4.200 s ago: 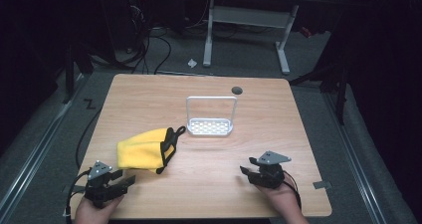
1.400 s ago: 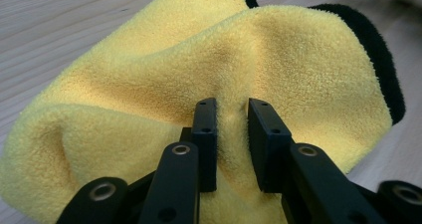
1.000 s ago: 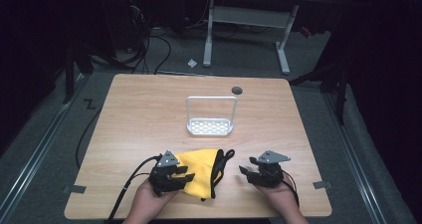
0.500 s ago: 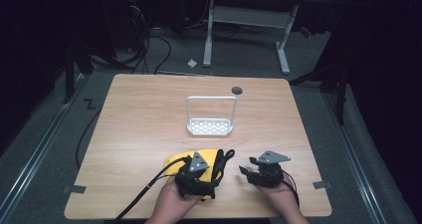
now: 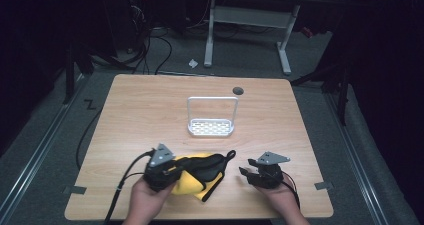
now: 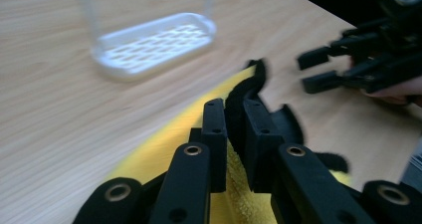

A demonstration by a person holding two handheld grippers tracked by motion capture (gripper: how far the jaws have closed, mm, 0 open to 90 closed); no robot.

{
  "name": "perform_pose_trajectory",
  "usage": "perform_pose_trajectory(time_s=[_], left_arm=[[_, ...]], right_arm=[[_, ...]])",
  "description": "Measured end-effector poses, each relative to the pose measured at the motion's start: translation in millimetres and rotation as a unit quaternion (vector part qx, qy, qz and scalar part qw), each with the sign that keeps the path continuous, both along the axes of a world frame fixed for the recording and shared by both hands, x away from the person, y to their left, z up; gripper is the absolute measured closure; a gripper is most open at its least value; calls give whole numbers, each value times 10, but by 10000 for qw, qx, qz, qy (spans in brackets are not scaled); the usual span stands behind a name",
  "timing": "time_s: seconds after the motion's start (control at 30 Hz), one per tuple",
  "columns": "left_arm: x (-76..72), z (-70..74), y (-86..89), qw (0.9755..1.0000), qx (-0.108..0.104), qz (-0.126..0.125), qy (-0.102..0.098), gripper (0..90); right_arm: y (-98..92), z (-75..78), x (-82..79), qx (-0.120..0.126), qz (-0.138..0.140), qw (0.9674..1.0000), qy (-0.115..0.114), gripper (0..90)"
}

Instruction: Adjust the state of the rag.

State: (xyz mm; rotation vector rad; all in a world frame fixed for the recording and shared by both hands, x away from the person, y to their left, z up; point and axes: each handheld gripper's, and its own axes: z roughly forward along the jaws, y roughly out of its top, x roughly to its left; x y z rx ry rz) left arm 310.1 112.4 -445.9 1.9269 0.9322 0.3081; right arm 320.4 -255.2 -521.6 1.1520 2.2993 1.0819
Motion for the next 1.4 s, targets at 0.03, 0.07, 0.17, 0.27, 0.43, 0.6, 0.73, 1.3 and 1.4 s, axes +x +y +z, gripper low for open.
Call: perform_pose_trajectory(time_s=[0.03, 0.07, 0.17, 0.27, 0.43, 0.6, 0.73, 1.3, 1.4], left_arm=[[14, -16, 129, 9999, -79, 128, 51, 811], [23, -50, 281, 9994, -168, 290, 128, 810], [23, -187, 530, 9982, -79, 535, 255, 808], [13, -440, 739, 9962, -113, 696, 521, 807], [51, -602, 888, 9940, 15, 777, 766, 803], [86, -650, 964, 9932, 51, 840, 802, 801], [88, -660, 1045, 9924, -37, 915, 818, 800], [185, -806, 982, 9921, 102, 901, 862, 800], [215, -834, 979, 9920, 172, 914, 853, 801]], right_arm=[[9, -2, -1, 5, 17, 10000, 7, 514], [21, -4, -1, 2, 44, 10000, 12, 520], [95, -1, 4, 56, 140, 9999, 15, 561], [203, 32, 20, 205, 251, 9995, 4, 629], [460, 132, 161, 141, 407, 9991, -11, 813], [701, 64, 372, -251, 547, 9981, 144, 900], [820, -41, 414, -488, 661, 9961, 325, 900], [-58, -26, 387, -709, -417, 9964, 215, 900], [-200, -24, 415, -779, -637, 9947, 196, 900]])
